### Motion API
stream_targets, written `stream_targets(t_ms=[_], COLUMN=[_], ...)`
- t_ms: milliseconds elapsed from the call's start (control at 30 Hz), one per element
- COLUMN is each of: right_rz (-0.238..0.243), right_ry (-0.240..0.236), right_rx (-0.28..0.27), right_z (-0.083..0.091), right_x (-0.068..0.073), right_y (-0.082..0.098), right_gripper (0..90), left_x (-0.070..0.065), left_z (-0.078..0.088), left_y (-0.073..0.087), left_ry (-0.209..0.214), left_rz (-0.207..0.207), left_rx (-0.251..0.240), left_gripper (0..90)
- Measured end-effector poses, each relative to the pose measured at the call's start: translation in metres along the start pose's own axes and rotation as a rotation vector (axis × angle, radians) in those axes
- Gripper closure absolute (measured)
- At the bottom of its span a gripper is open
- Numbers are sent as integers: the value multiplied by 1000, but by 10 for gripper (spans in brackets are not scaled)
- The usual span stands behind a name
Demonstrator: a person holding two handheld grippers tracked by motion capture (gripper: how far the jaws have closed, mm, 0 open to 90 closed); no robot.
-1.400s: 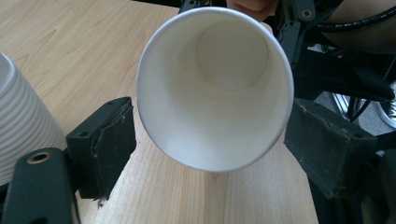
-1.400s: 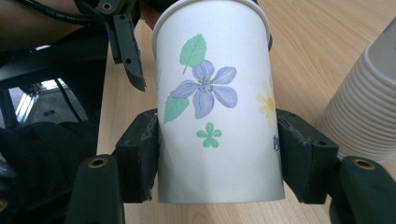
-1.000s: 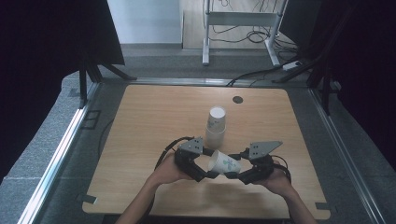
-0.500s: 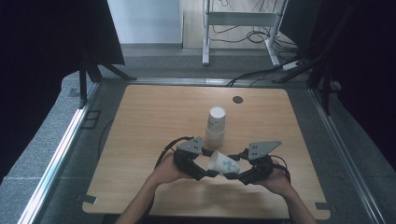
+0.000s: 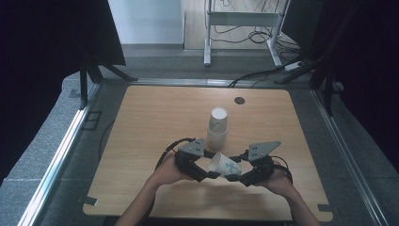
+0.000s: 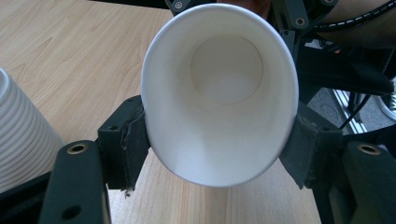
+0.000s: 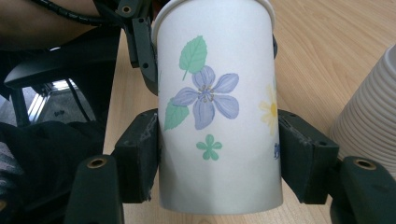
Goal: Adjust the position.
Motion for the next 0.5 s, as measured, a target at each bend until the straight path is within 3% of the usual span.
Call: stream_targets(t_ms=[500], right_rz=[5], right_ry=[-5], right_rx=[30], right_z=[-3], right_x=[0], right_y=[1], right_gripper=[307], left_x=[0], left_z=[0], left_y=[0], left_ry=[-7], left_rz=[-16], left_rx=[34], left_gripper=[313])
Point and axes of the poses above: each handheld gripper's, and its own axes: z roughly backward along the jaws, y roughly out of its underside, x roughly to its left, the point moved 10 cm from there along -z, roughly forward along the jaws, and after that the axes turned 11 degrees about x, right-handed, at the moved point
